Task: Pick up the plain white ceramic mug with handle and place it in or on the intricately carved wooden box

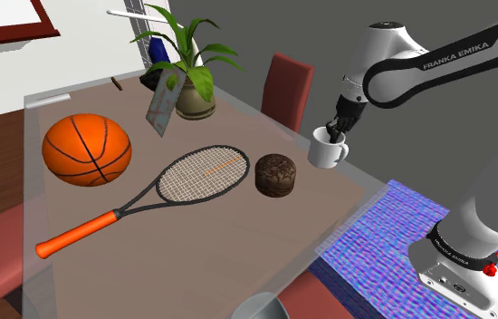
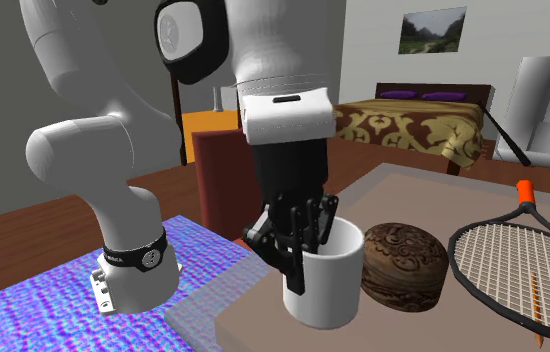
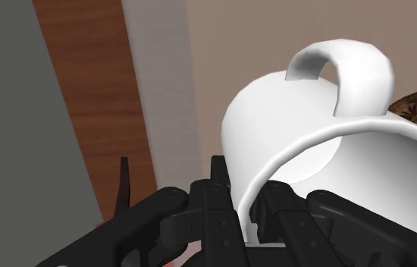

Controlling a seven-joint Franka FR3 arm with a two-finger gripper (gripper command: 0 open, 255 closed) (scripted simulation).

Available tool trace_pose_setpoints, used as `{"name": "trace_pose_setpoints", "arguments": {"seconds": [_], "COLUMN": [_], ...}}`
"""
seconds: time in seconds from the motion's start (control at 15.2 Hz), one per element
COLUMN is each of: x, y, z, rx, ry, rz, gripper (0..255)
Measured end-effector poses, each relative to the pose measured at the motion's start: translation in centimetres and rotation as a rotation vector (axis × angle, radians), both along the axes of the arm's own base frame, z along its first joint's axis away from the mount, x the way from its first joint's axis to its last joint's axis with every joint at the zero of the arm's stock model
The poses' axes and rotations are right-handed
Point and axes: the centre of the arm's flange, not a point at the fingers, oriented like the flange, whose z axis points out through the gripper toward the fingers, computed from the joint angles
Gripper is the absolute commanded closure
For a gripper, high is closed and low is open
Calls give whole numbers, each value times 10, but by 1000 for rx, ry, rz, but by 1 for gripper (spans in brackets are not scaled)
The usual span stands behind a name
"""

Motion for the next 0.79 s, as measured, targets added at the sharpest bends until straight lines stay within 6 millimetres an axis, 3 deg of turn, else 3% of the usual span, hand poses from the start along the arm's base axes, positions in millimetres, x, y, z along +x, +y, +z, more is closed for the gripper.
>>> {"name": "trace_pose_setpoints", "arguments": {"seconds": [0.79], "x": [-1], "y": [-1], "z": [63], "rx": [0], "ry": [0], "rz": [0], "gripper": [255]}}
